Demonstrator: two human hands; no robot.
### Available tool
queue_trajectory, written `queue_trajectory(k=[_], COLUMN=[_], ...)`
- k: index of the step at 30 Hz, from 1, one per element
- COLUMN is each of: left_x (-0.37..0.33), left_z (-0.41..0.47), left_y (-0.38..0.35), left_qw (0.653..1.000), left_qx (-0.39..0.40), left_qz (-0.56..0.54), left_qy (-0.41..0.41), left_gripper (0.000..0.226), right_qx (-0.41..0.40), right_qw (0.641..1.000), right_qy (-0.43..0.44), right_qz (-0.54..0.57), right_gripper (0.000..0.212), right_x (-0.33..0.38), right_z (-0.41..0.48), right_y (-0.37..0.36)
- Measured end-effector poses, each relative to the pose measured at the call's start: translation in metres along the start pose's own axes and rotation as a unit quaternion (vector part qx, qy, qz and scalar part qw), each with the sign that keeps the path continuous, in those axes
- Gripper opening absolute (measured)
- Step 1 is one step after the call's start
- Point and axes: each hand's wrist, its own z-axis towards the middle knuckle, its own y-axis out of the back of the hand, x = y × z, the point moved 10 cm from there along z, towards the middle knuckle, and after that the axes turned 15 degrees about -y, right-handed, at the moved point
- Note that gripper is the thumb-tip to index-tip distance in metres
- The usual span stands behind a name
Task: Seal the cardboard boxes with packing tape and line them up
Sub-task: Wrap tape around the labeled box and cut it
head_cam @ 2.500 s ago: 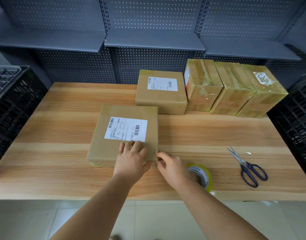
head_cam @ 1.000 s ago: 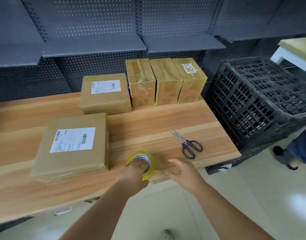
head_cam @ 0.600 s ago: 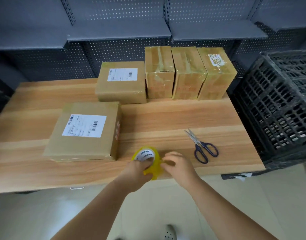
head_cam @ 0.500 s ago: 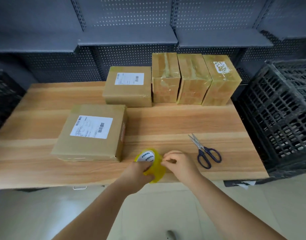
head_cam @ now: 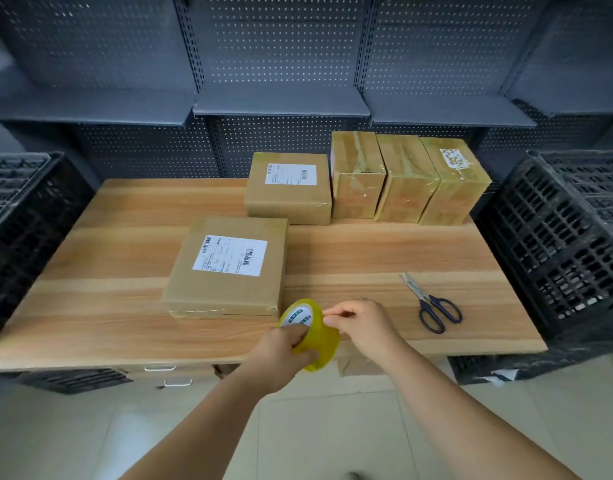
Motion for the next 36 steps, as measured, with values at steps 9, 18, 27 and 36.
queue_trajectory(k=[9,18,27,36], left_x=[-0.018,-0.068,-0.084,-0.081], left_z=[-0.014,0.001,-0.012,-0.026], left_y=[0.032,0.073,0.118,0.146], left_qw=[0.998,0.988,0.979,0.964], left_qx=[-0.011,-0.03,-0.096,-0.145], left_qz=[-0.036,-0.119,-0.133,-0.173], left_qy=[-0.042,-0.091,-0.125,-0.14], left_gripper=[0.028,0.029,0.008,0.036], right_qx=[0.008,-0.023,-0.089,-0.055], right_qw=[1.0,0.998,0.989,0.99], right_qy=[-0.015,0.057,0.106,0.13], right_qz=[0.0,0.018,0.042,0.032], right_gripper=[0.01,0.031,0.019,0.01], right_x=[0.032,0.096,0.14,0.162], right_z=[-0.034,-0.064,-0.078,-0.079], right_y=[0.0,0.041,0.042,0.022])
